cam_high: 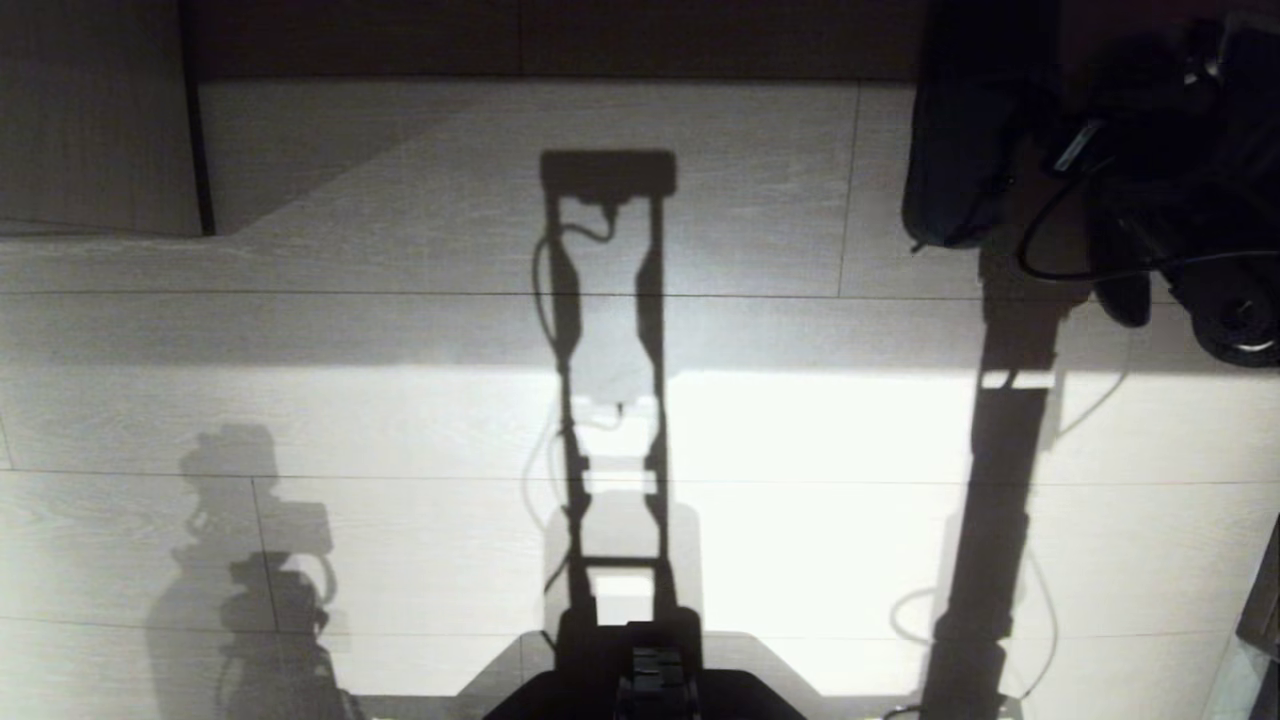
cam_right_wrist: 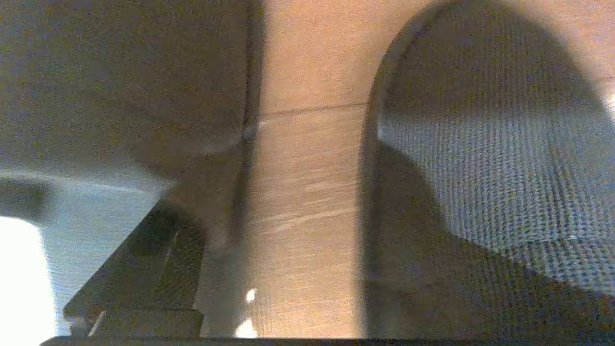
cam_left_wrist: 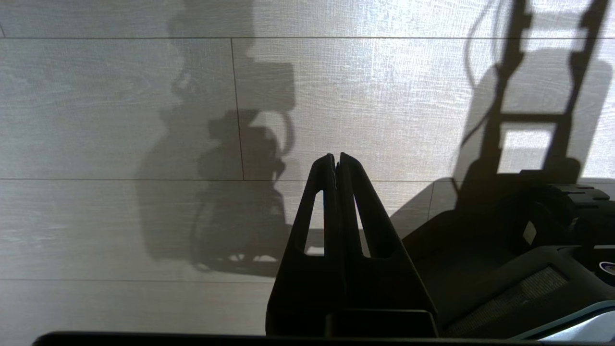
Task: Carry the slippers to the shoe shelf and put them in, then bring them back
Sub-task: Place the slippers on the floor
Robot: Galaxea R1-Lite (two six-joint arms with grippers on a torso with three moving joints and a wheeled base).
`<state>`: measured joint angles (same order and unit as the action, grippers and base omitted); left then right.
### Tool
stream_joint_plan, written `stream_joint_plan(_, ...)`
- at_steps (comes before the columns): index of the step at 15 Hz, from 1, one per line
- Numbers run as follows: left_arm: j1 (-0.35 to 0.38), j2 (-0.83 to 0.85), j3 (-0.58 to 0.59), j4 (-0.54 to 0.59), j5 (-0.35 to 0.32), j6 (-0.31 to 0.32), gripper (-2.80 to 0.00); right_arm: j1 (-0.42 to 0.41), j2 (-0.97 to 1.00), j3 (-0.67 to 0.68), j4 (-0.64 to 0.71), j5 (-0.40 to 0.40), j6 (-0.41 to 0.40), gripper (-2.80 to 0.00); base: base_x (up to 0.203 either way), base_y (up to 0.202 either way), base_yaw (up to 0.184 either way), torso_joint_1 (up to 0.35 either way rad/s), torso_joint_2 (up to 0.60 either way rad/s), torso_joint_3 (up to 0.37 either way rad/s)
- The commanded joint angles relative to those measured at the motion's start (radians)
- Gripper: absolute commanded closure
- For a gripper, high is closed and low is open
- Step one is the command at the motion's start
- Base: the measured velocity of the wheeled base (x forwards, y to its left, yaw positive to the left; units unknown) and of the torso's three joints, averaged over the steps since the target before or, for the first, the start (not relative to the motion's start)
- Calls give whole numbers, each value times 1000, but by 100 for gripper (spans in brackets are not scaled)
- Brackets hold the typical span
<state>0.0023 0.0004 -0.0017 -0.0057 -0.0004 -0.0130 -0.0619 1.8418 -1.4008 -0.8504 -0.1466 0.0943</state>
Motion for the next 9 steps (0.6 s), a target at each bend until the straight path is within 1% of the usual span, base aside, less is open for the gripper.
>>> stream_joint_plan(1, -1, 1, 0, 0, 0, -1, 0, -1, -53, 17, 9, -3, 2, -280, 0, 0, 0, 0, 0, 0)
stream_joint_plan(2, 1, 0, 0, 0, 0, -1, 0, -1, -85, 38, 37, -3, 1, -280, 0, 0, 0, 0, 0, 0)
stream_joint_plan(4, 1, 0, 0, 0, 0, -1, 0, -2, -152, 122, 86, 2, -2, -280, 0, 0, 0, 0, 0, 0)
stream_joint_plan(6, -1, 1, 0, 0, 0, -1, 0, -2, -164, 140, 95, 4, -5, -280, 0, 0, 0, 0, 0, 0)
stream_joint_plan(7, -1, 1, 0, 0, 0, -1, 0, -2, -173, 173, 96, 5, -5, -280, 0, 0, 0, 0, 0, 0)
stream_joint_plan(9, 1, 1, 0, 0, 0, -1, 0, -2, -186, 208, 97, 5, -30, -280, 0, 0, 0, 0, 0, 0)
